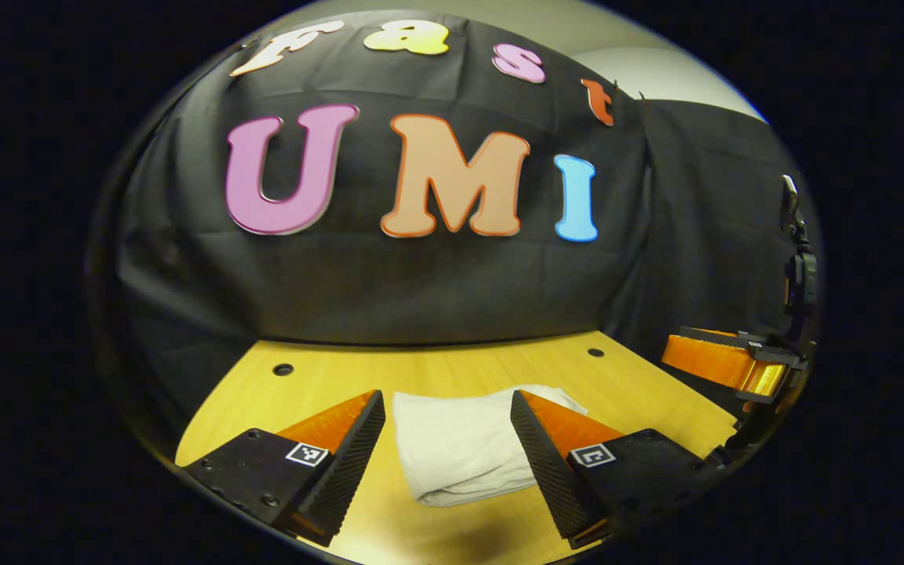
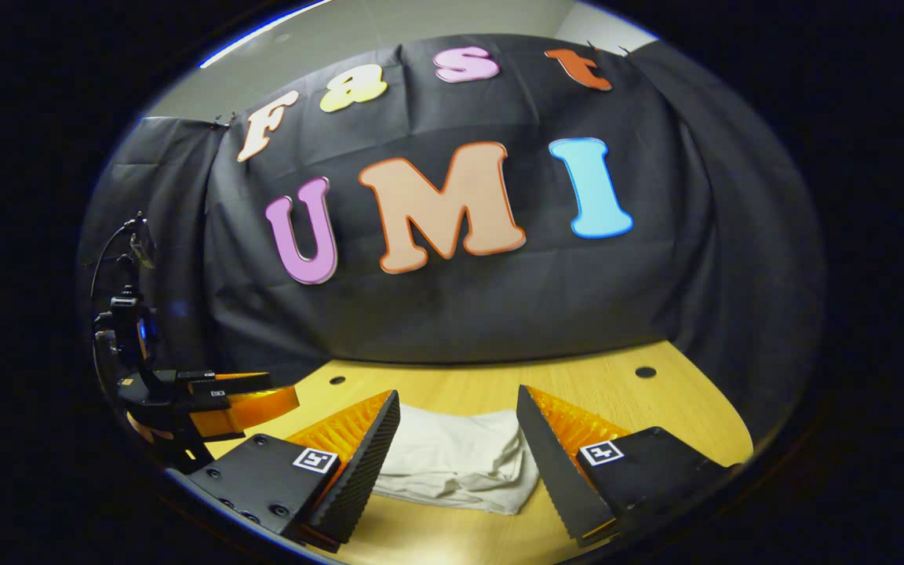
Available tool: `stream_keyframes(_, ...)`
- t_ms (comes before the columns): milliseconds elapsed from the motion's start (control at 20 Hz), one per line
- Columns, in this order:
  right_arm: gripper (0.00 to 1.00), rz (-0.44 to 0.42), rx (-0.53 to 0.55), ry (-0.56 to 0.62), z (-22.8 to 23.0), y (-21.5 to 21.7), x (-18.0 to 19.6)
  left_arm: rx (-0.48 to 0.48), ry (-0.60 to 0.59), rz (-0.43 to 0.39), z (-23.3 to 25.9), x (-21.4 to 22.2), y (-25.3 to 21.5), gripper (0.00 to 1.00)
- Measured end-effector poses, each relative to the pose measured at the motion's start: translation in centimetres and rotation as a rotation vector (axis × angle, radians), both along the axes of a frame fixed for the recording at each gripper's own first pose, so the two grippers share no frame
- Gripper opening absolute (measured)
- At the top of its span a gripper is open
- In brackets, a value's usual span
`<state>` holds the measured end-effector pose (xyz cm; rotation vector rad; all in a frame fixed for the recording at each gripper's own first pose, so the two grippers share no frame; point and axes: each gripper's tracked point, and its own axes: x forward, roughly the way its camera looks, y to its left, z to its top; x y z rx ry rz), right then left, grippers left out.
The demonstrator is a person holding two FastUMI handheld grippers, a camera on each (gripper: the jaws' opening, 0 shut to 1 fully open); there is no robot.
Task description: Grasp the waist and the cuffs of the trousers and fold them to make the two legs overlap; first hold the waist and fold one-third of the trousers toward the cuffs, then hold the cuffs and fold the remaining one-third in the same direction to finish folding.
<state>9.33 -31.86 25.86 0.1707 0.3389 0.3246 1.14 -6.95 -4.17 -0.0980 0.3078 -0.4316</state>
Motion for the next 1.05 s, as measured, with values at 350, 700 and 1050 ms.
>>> stream_keyframes(350,0.96,-0.005,-0.038,-0.139,4.3,3.0,-0.8,0.043,-0.172,0.142,6.1,0.9,6.8,0.95)
stream_keyframes(700,0.96,0.001,-0.086,-0.193,6.4,4.4,-1.8,0.029,-0.177,0.181,7.4,0.5,9.3,0.95)
stream_keyframes(1050,0.98,0.002,-0.121,-0.237,7.9,5.4,-2.0,0.037,-0.197,0.228,8.5,0.5,11.7,0.95)
